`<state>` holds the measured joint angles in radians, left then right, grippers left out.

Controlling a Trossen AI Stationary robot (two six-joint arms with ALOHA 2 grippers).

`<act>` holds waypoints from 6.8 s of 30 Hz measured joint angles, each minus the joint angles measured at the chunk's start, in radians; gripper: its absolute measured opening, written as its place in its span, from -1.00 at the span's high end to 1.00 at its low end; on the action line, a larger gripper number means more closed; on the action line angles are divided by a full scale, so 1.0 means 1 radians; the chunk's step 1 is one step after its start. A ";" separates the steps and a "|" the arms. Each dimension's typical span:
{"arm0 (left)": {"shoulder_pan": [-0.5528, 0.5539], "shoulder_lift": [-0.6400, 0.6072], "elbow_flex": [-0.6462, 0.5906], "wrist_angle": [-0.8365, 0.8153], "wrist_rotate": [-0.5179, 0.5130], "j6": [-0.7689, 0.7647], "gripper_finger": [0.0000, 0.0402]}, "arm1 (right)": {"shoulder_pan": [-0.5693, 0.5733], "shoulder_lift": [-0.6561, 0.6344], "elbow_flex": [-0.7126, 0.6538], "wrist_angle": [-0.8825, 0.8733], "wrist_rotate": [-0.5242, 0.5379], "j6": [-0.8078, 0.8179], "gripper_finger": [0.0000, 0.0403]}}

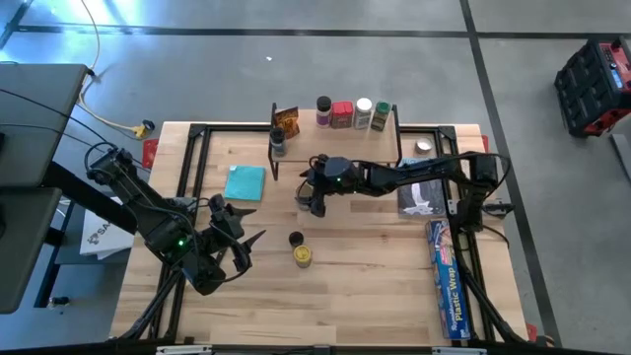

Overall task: Shelf spices
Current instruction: Put the golden seasoning bottle under the shelf, then put the yellow seasoning bottle on the shelf

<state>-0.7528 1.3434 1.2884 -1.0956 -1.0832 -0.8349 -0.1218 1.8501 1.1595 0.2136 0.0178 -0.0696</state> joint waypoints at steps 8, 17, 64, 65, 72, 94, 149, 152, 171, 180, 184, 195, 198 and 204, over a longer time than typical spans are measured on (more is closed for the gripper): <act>0.000 0.000 0.000 0.000 0.000 0.000 -0.29 | 0.046 -0.030 0.000 -0.044 0.073 0.091 -0.54; 0.000 0.000 0.000 0.001 0.000 -0.002 -0.29 | 0.105 -0.019 0.000 -0.089 0.238 0.225 0.40; 0.001 0.000 0.000 0.001 0.003 0.000 -0.29 | 0.160 0.056 -0.001 0.007 0.316 0.161 0.63; 0.001 0.000 0.000 0.001 0.003 -0.001 -0.29 | 0.161 0.068 -0.001 0.010 0.320 0.172 0.63; 0.001 0.000 0.000 0.001 0.003 -0.001 -0.29 | 0.159 0.168 -0.002 0.050 0.410 0.226 0.63; 0.001 0.000 0.000 0.001 0.003 -0.001 -0.29 | 0.045 0.291 -0.002 0.315 0.386 0.227 0.63; 0.001 0.000 0.000 -0.001 0.053 0.008 -0.29 | 0.100 0.485 0.408 -0.002 0.579 -0.040 0.63; 0.000 0.000 0.000 0.000 0.053 0.008 -0.29 | 0.121 0.408 0.409 -0.077 0.603 -0.043 0.63; -0.123 0.000 0.000 -0.010 -0.070 -0.027 -0.29 | 0.626 -0.004 0.408 -1.192 0.930 0.655 0.63; -0.126 0.000 0.000 -0.014 -0.083 -0.027 -0.29 | 0.782 -0.002 0.407 -1.099 0.678 0.717 0.63; -0.126 0.000 0.000 -0.015 -0.082 -0.027 -0.29 | 0.775 0.019 0.407 -1.040 0.684 0.763 0.61; -0.126 0.000 0.000 -0.015 -0.048 -0.026 -0.29 | 0.721 0.085 0.403 -0.924 0.726 0.689 -0.17; -0.126 0.000 0.000 -0.015 -0.028 -0.026 -0.29 | 0.721 0.084 0.356 -0.841 0.769 0.690 -0.42; -0.126 0.000 0.000 -0.014 -0.026 -0.011 -0.29 | 0.702 0.086 0.187 -0.509 0.794 0.655 -0.73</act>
<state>-0.8787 1.3434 1.2888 -1.1095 -1.1095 -0.8459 0.5799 1.9358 1.3463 -0.2951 0.8120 0.5855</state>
